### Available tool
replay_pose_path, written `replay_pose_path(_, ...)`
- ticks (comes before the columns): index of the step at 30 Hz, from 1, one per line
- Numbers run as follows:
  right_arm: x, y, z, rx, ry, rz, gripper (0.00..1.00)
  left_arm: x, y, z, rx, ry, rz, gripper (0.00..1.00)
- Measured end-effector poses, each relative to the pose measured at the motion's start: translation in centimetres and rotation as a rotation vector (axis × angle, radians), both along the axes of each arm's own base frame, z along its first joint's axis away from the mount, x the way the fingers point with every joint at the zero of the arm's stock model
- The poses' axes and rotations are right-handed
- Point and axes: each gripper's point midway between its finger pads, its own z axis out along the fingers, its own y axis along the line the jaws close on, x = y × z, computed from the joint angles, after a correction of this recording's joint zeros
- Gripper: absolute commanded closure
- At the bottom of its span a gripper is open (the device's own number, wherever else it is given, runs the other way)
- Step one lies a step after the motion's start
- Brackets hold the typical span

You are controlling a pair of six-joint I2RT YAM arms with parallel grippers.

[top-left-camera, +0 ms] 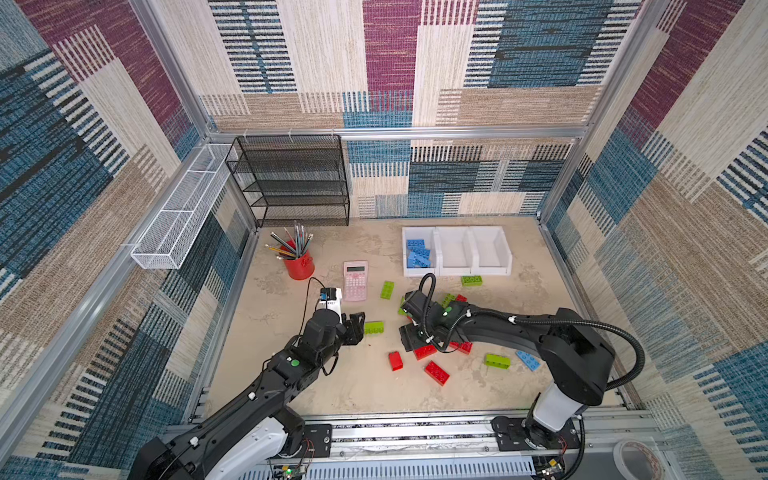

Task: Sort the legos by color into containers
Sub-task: 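Grasp the blue brick among red bricks with the right gripper while the left withdraws, then carry the blue brick with the right gripper into the bin compartment and release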

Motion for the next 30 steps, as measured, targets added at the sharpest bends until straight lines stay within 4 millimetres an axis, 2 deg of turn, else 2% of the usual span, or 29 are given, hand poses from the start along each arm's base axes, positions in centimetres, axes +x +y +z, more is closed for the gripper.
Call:
replay_pose_path(3, 0.0, 0.5, -0.6, -0.040, 0.010, -0.006, 0.27, 0.1, 0.0, 0.7, -0.018, -0.023, 0.002, 0.39)
replay_pose_path(8, 0.2, 0.7, -1.2, -0.086, 0.016, -0.019, 0.39, -0.1, -0.2, 1.1, -0.028, -0.034, -0.001, 0.38)
replay_pose_path(19, 0.6, -0.2, -2.1, -0.168, 0.010, -0.028, 0.62, -0.1, 0.0, 0.8, -0.019, -0.042, 0.011, 0.38)
replay_pose_path(26, 0.6, -0.4, -1.1, -0.163, -0.015, -0.010, 0.67, 0.1, -0.1, 0.3, -0.009, -0.030, 0.013, 0.38)
replay_pose_path(30, 0.5, -0.5, 0.5, -0.154, -0.033, 0.019, 0.68, 0.2, -0.2, -0.1, 0.000, -0.016, 0.012, 0.38)
